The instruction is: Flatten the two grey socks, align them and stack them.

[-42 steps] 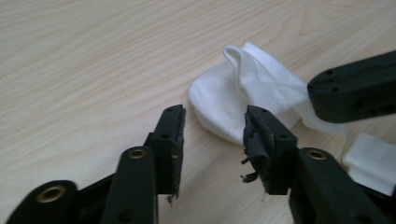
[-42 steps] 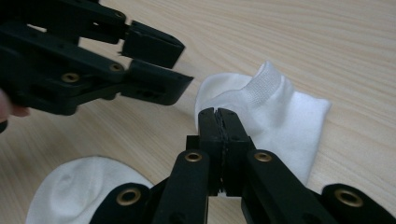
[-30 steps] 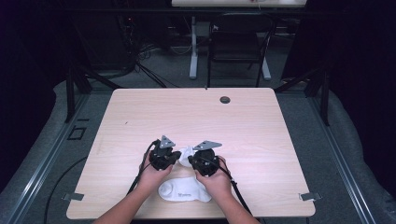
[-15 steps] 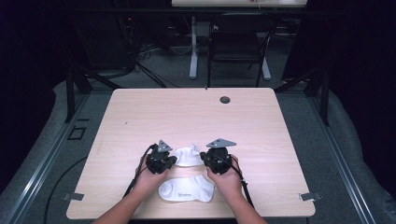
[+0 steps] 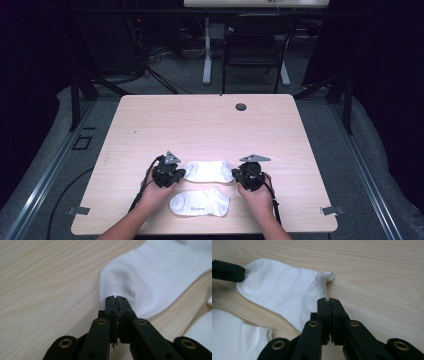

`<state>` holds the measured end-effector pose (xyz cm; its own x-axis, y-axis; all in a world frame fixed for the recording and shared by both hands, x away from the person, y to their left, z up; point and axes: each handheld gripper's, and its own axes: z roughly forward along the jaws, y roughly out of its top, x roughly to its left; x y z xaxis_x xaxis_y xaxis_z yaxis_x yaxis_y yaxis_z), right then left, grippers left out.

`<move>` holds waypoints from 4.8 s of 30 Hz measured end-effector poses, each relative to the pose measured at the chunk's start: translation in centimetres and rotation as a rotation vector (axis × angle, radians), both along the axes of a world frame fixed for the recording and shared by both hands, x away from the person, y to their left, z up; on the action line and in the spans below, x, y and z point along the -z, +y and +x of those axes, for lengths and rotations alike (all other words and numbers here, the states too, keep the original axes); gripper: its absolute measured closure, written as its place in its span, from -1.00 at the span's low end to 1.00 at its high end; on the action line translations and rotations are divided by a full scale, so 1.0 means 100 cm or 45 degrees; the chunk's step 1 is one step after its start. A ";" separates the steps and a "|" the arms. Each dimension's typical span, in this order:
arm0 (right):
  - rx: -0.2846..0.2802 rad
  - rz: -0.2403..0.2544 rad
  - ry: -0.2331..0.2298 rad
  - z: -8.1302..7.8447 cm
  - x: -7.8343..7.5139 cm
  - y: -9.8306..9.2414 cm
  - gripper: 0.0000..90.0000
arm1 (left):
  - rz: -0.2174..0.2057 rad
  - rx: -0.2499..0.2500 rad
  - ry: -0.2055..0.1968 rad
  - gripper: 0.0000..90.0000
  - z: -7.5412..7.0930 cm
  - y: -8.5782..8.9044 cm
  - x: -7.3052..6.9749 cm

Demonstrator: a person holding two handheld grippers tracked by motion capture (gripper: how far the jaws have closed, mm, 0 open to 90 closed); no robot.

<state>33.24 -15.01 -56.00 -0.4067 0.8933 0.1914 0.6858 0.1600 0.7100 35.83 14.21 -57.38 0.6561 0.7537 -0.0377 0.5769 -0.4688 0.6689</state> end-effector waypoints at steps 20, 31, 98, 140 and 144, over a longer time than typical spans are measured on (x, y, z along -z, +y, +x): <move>-0.038 -0.102 -0.023 0.026 0.016 0.025 0.84 | -0.024 0.004 -0.006 0.95 -0.002 0.003 0.002; 0.022 -0.049 0.006 0.029 0.019 0.010 0.90 | -0.029 0.002 0.016 0.90 -0.006 0.009 0.000; -0.169 0.036 -0.089 -0.007 -0.033 0.020 0.93 | -0.192 -0.004 -0.020 0.97 -0.032 0.031 -0.041; -0.287 0.029 -0.041 -0.068 -0.021 0.017 0.93 | -0.186 0.063 0.030 0.97 -0.094 0.042 -0.033; -0.295 0.016 -0.033 -0.070 -0.019 0.017 0.93 | -0.184 0.067 0.039 0.96 -0.096 0.041 -0.030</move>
